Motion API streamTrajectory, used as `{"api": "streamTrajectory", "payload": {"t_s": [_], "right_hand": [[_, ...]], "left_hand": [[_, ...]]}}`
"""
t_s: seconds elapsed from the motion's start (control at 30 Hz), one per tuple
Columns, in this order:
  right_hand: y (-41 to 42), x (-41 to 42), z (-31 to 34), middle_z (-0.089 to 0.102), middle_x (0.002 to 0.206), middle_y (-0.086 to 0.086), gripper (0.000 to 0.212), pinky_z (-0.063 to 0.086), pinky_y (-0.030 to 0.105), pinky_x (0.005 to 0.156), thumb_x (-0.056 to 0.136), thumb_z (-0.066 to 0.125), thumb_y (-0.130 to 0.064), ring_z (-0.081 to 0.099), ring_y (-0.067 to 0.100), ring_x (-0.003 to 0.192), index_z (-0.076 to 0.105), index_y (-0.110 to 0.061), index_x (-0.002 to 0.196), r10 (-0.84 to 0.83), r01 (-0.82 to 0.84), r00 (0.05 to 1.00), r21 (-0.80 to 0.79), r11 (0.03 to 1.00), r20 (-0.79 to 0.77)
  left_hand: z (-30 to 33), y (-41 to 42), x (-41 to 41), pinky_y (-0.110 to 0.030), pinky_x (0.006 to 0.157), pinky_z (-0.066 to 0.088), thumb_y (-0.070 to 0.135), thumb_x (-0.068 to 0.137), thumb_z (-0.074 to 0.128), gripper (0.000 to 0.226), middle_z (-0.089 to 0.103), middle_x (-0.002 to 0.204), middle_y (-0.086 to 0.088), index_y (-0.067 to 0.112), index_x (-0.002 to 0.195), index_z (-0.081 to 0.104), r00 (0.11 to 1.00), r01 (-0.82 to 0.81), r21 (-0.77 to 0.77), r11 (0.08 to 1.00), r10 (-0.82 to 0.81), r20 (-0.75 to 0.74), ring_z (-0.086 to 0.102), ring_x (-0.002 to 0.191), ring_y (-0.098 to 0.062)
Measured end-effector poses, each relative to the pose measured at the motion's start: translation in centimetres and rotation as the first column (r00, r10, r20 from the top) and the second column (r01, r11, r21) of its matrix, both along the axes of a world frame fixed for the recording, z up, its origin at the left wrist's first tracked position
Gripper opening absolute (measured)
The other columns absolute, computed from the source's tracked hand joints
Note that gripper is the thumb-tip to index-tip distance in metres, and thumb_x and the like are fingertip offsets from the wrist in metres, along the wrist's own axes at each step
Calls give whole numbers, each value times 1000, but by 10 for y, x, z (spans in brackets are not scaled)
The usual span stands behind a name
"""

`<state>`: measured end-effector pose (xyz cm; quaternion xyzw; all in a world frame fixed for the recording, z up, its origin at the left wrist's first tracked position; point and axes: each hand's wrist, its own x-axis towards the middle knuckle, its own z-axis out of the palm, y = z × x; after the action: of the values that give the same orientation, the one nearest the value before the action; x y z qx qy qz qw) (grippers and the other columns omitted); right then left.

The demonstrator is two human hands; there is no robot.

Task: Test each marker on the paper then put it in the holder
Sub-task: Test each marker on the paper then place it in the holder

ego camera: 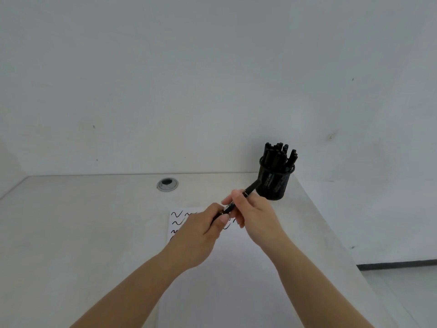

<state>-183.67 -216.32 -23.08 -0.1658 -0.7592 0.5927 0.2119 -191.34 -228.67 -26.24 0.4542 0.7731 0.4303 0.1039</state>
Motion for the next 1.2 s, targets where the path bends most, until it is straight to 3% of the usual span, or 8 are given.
{"api": "streamTrajectory", "payload": {"t_s": [0.13, 0.33, 0.53, 0.7, 0.87, 0.93, 1.07, 1.2], "right_hand": [[-2, 3, -6, 51, 45, -9, 35, 36, 12, 47, 94, 46, -33, 43, 4, 42, 64, -19, 68, -195, 187, 980, -139, 972, -45], [-14, 4, -15, 50, 42, -10, 29, 36, 18, 50, 93, 50, -32, 43, 3, 42, 58, -15, 72, -136, 138, 990, -164, 977, 24], [-5, 2, -15, 44, 39, -11, 35, 35, 19, 50, 93, 49, -29, 39, 4, 39, 54, -18, 60, -130, 137, 990, -183, 973, 53], [87, 38, 4, 47, 61, 5, 29, 30, 22, 44, 92, 46, -25, 37, 5, 35, 50, -18, 63, -674, 630, 739, -379, 678, 23], [69, 39, -16, 55, 45, -7, 28, 37, 17, 43, 86, 53, -38, 44, 3, 40, 59, -21, 64, -522, 517, 847, -76, 853, -97], [53, 26, -25, 63, 51, -4, 22, 39, 16, 43, 88, 55, -30, 51, 6, 43, 63, -21, 69, -439, 435, 894, -63, 898, -92], [34, 3, -43, 69, 62, 0, 12, 43, 18, 46, 87, 57, -20, 60, 4, 53, 64, -19, 78, -274, 276, 961, -101, 956, 28], [36, -4, -58, 61, 56, -2, 18, 42, 23, 51, 88, 55, -21, 52, 2, 46, 58, -16, 71, -340, 342, 940, -46, 939, 42]], "left_hand": [[-2, -7, 3, -19, 51, 31, 49, 91, 34, 29, 44, 53, 13, 28, 79, 50, 999, -37, -10, 999, 37, -28, 38, 50, -7], [4, -8, 8, -20, 51, 31, 38, 95, 35, 29, 42, 51, 8, 29, 70, 45, 992, -58, -77, 995, 49, -114, 41, 52, -7], [10, 0, 15, -26, 57, 30, 36, 95, 39, 39, 42, 53, 10, 24, 58, 46, 987, -47, -67, 997, 57, 148, 36, 52, -8], [-5, -38, 3, -26, 55, 25, 59, 76, 42, 39, 39, 57, 9, 26, 55, 44, 899, 149, -153, 977, -69, 433, 31, 55, -12], [-19, -49, -3, -19, 60, 38, 28, 97, 37, 37, 59, 59, 14, 25, 63, 48, 990, -8, -151, 988, 29, 141, 51, 56, -5], [-18, -39, 5, -19, 68, 42, 31, 97, 37, 28, 63, 73, 24, 25, 76, 54, 999, -3, -181, 983, -3, -32, 58, 70, -2], [-27, -25, 13, -36, 79, 44, 43, 96, 30, 30, 63, 95, 5, 21, 97, 51, 965, 25, -267, 963, -93, -243, 55, 90, -17], [-41, -24, 13, -34, 82, 41, 43, 97, 25, 36, 57, 100, 5, 20, 108, 51, 937, 7, -325, 946, -119, -327, 49, 97, -14]]}}
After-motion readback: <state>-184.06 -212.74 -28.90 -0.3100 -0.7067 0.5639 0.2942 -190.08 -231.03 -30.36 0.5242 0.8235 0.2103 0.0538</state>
